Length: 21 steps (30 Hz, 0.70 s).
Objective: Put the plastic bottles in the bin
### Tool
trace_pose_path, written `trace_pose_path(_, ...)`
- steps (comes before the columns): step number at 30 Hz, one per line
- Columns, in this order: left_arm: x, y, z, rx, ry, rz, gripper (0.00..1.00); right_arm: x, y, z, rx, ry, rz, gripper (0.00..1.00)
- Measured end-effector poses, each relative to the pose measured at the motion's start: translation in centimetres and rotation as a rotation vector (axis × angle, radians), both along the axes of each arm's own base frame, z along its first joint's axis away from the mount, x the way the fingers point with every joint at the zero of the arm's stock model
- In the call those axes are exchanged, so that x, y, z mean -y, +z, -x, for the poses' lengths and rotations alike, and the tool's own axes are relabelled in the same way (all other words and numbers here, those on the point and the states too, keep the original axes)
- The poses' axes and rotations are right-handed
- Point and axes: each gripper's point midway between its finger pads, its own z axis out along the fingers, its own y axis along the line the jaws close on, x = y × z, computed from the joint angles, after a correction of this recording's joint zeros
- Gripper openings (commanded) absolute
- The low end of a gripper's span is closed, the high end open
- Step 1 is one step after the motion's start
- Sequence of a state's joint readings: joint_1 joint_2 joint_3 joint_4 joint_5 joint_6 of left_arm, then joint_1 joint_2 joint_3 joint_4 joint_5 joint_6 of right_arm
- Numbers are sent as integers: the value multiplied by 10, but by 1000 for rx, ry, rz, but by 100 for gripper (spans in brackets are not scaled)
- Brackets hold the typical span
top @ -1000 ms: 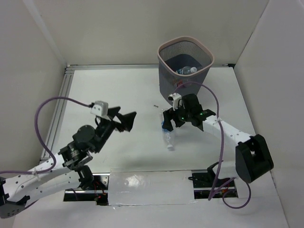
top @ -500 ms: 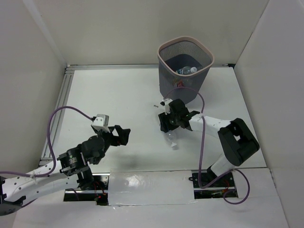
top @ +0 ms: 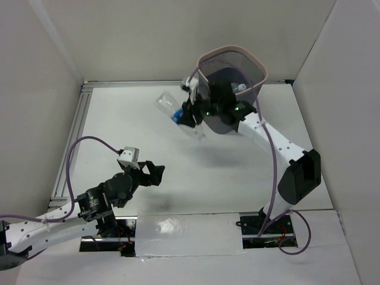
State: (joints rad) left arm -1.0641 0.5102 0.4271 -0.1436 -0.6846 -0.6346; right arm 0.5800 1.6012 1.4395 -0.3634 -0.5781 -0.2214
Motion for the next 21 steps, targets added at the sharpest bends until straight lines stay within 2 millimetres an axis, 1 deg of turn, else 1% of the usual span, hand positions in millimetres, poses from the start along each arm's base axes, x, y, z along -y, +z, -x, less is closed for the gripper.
trace_pose_path(2, 4, 1, 0, 2, -13, 7, 96, -3, 63, -15, 122, 7, -90, 6)
trace_pose_path(3, 6, 1, 0, 3, -18, 9, 96, 0, 97, -23, 188, -5, -136, 6)
trace_pose_path(4, 8, 2, -1, 4, -22, 13, 96, 5, 124, -30, 245, -22, -173, 7)
trace_pose_path(5, 10, 2, -1, 5, -29, 14, 96, 14, 150, -38, 291, -50, -209, 9)
trace_pose_path(6, 12, 2, -1, 6, -35, 14, 96, 25, 173, -46, 343, -82, -241, 9)
trace_pose_path(7, 13, 3, -1, 9, -41, 15, 97, 38, 191, -56, 385, -125, -263, 9)
trace_pose_path(8, 15, 3, -1, 13, -49, 8, 97, 53, 206, -66, 425, -172, -277, 10)
trace_pose_path(9, 17, 4, -1, 15, -56, 8, 97, 68, 215, -75, 456, -221, -282, 11)
trace_pose_path(11, 20, 5, -1, 20, -67, 14, 97, 98, 225, -96, 502, -320, -281, 16)
trace_pose_path(12, 21, 6, -2, 22, -69, 17, 97, 111, 223, -107, 508, -364, -270, 23)
trace_pose_path(13, 22, 7, -2, 24, -72, 19, 97, 122, 221, -116, 518, -394, -259, 27)
trace_pose_path(14, 24, 6, -2, 23, -76, 19, 99, 133, 216, -128, 522, -422, -245, 39)
trace_pose_path(15, 24, 6, -2, 24, -78, 16, 99, 141, 209, -139, 516, -443, -231, 59)
trace_pose_path(16, 25, 5, -2, 24, -81, 12, 100, 147, 202, -149, 506, -460, -220, 81)
trace_pose_path(17, 26, 3, -3, 22, -84, 1, 100, 153, 193, -162, 495, -475, -207, 100)
trace_pose_path(19, 29, 1, -4, 15, -89, -16, 100, 164, 169, -186, 456, -500, -177, 100)
trace_pose_path(21, 31, 1, -5, 5, -91, -31, 100, 173, 141, -201, 389, -519, -150, 100)
